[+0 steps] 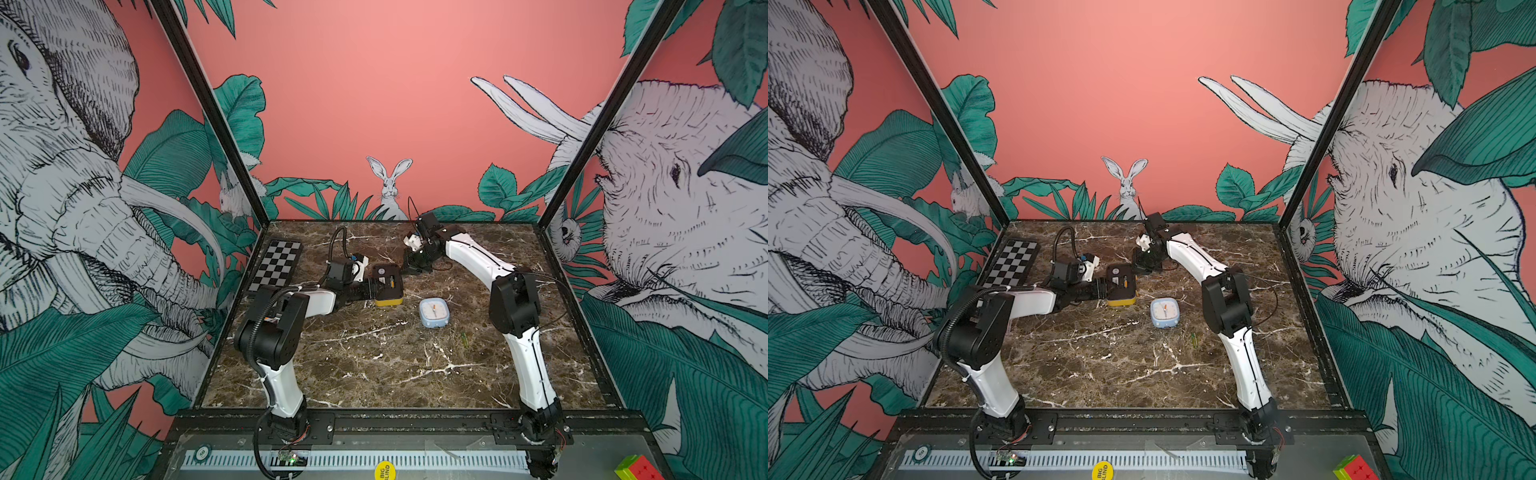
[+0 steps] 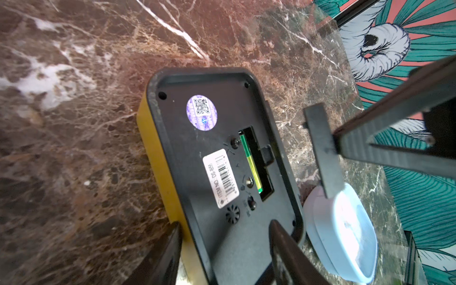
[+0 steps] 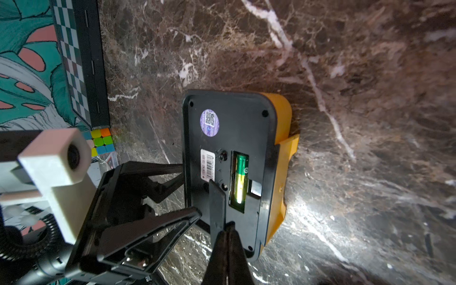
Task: Insert the battery into the alarm
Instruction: Pick up the cover from the center of the board, then install the cover on the alarm.
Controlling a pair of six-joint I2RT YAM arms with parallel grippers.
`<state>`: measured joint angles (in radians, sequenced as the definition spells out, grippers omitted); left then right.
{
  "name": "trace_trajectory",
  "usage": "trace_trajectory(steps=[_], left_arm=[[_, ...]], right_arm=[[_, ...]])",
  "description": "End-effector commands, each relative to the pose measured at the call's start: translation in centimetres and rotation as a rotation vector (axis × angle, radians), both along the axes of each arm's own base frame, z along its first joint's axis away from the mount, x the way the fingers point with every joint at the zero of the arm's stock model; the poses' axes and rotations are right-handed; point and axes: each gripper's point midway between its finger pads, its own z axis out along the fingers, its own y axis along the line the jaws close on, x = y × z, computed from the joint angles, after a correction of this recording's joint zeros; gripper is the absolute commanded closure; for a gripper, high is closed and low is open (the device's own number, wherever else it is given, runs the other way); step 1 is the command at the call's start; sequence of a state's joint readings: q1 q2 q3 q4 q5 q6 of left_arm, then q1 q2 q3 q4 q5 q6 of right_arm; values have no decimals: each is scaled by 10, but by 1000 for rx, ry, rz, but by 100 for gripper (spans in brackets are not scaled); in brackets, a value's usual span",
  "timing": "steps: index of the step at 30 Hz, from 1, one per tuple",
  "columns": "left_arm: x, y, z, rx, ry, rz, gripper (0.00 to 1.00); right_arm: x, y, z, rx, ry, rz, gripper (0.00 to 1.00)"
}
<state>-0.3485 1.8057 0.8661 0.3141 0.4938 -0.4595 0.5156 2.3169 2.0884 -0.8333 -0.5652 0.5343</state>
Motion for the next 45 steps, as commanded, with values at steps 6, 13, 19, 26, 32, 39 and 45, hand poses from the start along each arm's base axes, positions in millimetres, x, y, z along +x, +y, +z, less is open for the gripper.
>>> trace_trajectory(steps=[6,13,19,26,32,39,45], left_arm=[[-2,0,12,-6,-34,13,43],[2,7,11,60,-54,28,46],[4,11,7,92,-52,33,53],[4,9,2,87,-36,27,57],[1,9,-2,87,-25,26,58],[1,9,-5,83,-13,27,59],[0,9,-7,82,-7,25,60]], right_arm=[[-5,-2,-13,-71,26,46,100],[-5,3,-17,-81,24,49,100],[-6,8,-22,-88,27,56,100],[-5,10,-30,-111,19,64,100],[-3,9,-36,-126,15,64,100],[0,10,-40,-127,12,53,100],[3,13,-42,-118,8,43,100]])
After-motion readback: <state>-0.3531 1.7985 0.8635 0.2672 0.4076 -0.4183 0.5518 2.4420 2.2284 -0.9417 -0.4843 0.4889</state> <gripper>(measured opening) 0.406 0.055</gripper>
